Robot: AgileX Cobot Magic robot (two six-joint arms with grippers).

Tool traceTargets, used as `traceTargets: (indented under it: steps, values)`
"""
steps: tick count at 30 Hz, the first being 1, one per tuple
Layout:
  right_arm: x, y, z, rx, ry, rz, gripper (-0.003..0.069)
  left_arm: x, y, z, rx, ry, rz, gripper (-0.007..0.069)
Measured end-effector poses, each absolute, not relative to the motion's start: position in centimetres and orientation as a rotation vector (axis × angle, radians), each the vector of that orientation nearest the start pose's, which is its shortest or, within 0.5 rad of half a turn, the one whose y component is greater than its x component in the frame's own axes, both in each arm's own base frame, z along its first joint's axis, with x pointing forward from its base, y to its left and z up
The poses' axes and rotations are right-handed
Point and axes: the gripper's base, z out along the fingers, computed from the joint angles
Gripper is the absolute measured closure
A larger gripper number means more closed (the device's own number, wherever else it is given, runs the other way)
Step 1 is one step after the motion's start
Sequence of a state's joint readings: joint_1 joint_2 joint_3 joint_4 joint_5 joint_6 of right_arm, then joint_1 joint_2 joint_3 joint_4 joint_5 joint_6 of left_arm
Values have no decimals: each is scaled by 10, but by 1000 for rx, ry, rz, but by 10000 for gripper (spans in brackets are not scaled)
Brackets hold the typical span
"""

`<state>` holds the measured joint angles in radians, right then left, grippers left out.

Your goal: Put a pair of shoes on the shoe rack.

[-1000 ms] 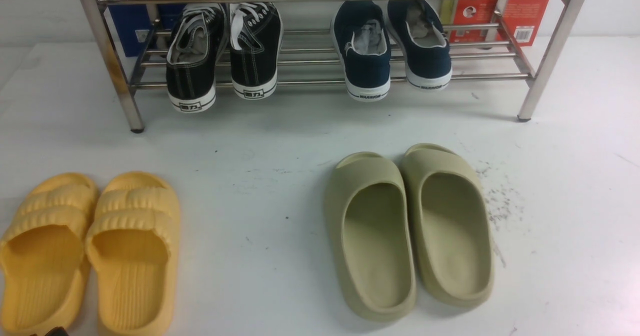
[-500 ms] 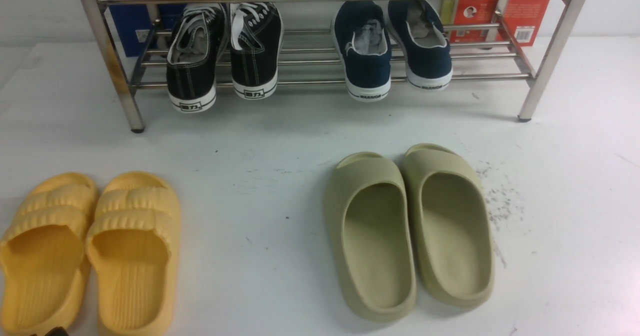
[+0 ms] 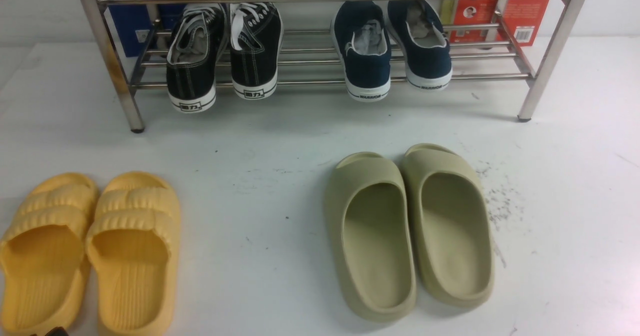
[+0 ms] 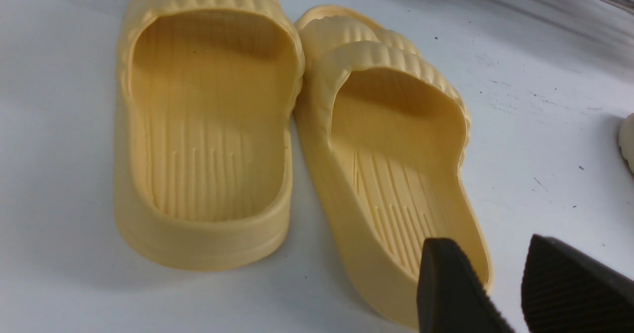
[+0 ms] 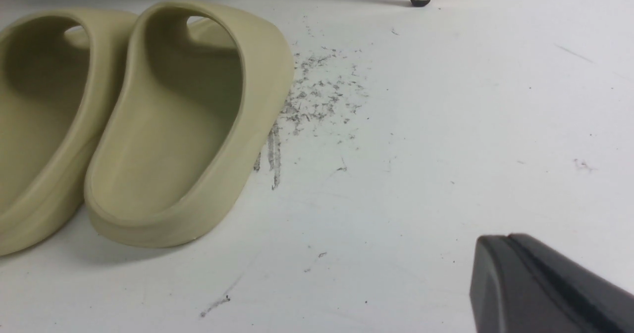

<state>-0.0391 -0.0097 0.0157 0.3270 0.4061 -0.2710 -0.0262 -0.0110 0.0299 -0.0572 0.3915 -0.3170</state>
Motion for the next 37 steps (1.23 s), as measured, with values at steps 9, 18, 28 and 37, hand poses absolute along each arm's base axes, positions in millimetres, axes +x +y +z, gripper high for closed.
traceTargets:
  steps: [9,18,28,37]
  values:
    - [52,10,174,-22,1875,114,634,52,-3,169,-311,1878,-290,386]
    - [52,10,174,-22,1875,113,626,52,-3,169,-311,1878,-290,386]
    - [52,10,174,-22,1875,113,622,52,-3,169,-311,1878,-290,386]
    - [52,9,174,-24,1875,111,618,52,-3,169,-311,1878,-290,386]
